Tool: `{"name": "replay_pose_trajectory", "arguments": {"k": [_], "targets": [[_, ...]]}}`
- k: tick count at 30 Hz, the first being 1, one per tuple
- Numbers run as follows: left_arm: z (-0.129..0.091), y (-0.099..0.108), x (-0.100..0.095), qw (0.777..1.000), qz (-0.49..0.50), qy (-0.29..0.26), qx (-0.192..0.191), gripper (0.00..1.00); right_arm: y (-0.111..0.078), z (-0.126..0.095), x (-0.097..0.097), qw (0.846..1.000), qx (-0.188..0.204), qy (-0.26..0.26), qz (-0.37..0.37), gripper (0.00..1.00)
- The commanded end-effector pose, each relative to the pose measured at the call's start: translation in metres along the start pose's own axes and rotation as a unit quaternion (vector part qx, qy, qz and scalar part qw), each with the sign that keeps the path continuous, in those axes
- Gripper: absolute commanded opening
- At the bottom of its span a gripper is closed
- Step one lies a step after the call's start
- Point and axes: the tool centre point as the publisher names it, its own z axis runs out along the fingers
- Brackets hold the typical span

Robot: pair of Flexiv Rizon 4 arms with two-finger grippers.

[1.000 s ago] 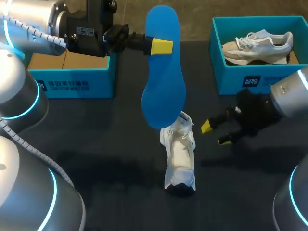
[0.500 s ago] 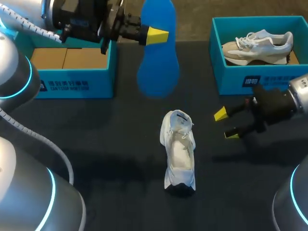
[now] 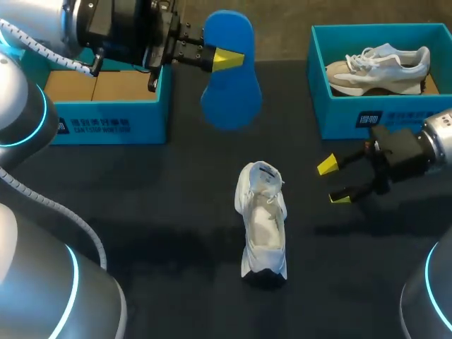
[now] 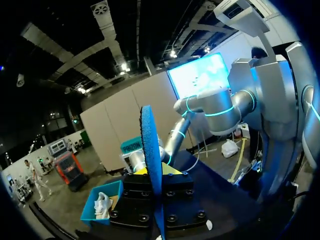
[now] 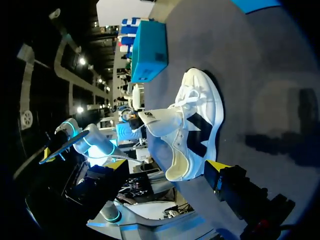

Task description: Take the shoe out of the shoebox, open the shoe tongue, remove and reinsert the insole, then place the shoe into the shoebox

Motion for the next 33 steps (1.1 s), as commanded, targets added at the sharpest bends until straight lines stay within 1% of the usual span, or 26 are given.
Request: {"name": "replay_pose_trajectory", "arguments": {"k": [1,2,3,4,5,6,7,8,9,10,11,12,27,28,29,30,31,32,33], "targets": [[0.001,0.002,-0.003,0.997,0.071,-0.012,-0.002,0.0,0.006,-0.001,0.009,1.0,-0.011,0.012,-0.005,1.0],[0.001,0.003,-0.004,0.993,0.116,-0.018,-0.007,0.0,0.008,-0.002,0.012,1.0,-0.014,0.014,-0.007,1.0],[-0.001,0.006,-0.003,0.99,0.14,-0.027,0.008,0.0,0.009,-0.004,0.016,1.0,-0.019,0.019,-0.01,1.0],[-0.003,0.01,-0.005,0.988,0.146,-0.045,0.003,0.0,0.009,-0.006,0.019,0.999,-0.022,0.024,-0.013,1.0],[-0.003,0.015,-0.006,0.982,0.176,-0.055,-0.038,0.0,0.01,-0.008,0.022,0.999,-0.026,0.026,-0.016,1.0],[-0.003,0.02,-0.006,0.979,0.19,-0.069,-0.038,0.0,0.011,-0.009,0.026,0.999,-0.031,0.028,-0.018,1.0],[-0.005,0.025,-0.007,0.976,0.199,-0.081,-0.022,0.0,0.011,-0.011,0.028,0.999,-0.033,0.03,-0.02,1.0],[-0.007,0.029,-0.006,0.97,0.221,-0.095,-0.033,0.0,0.012,-0.012,0.031,0.999,-0.036,0.032,-0.023,1.0],[-0.007,0.033,-0.005,0.961,0.247,-0.118,-0.036,0.0,0.014,-0.013,0.033,0.998,-0.041,0.034,-0.024,1.0],[-0.01,0.038,-0.004,0.951,0.27,-0.145,-0.048,0.0,0.015,-0.014,0.035,0.998,-0.042,0.045,-0.026,1.0],[-0.009,0.045,-0.003,0.934,0.307,-0.156,-0.094,0.0,0.015,-0.015,0.036,0.997,-0.043,0.051,-0.029,1.0],[-0.009,0.045,-0.003,0.934,0.307,-0.156,-0.094,0.0,0.016,-0.015,0.037,0.997,-0.044,0.058,-0.03,1.0],[-0.009,0.045,-0.003,0.934,0.307,-0.156,-0.094,0.0,0.016,-0.015,0.037,0.997,-0.044,0.058,-0.03,1.0],[-0.005,0.052,-0.001,0.934,0.308,-0.148,-0.1,0.0,0.016,-0.015,0.037,0.997,-0.044,0.058,-0.03,1.0],[-0.004,0.058,0.0,0.93,0.326,-0.14,-0.096,0.0,0.016,-0.015,0.037,0.997,-0.044,0.058,-0.03,1.0],[-0.003,0.065,0.001,0.928,0.337,-0.135,-0.083,0.0,0.016,-0.015,0.037,0.997,-0.044,0.058,-0.03,1.0],[-0.002,0.076,0.0,0.931,0.328,-0.127,-0.095,0.0,0.016,-0.015,0.037,0.997,-0.044,0.058,-0.03,1.0],[-0.002,0.083,-0.001,0.926,0.348,-0.126,-0.081,0.0,0.016,-0.015,0.037,0.997,-0.044,0.058,-0.03,1.0],[-0.004,0.091,-0.002,0.927,0.348,-0.125,-0.059,0.0,0.016,-0.015,0.037,0.997,-0.044,0.058,-0.03,1.0]]}}
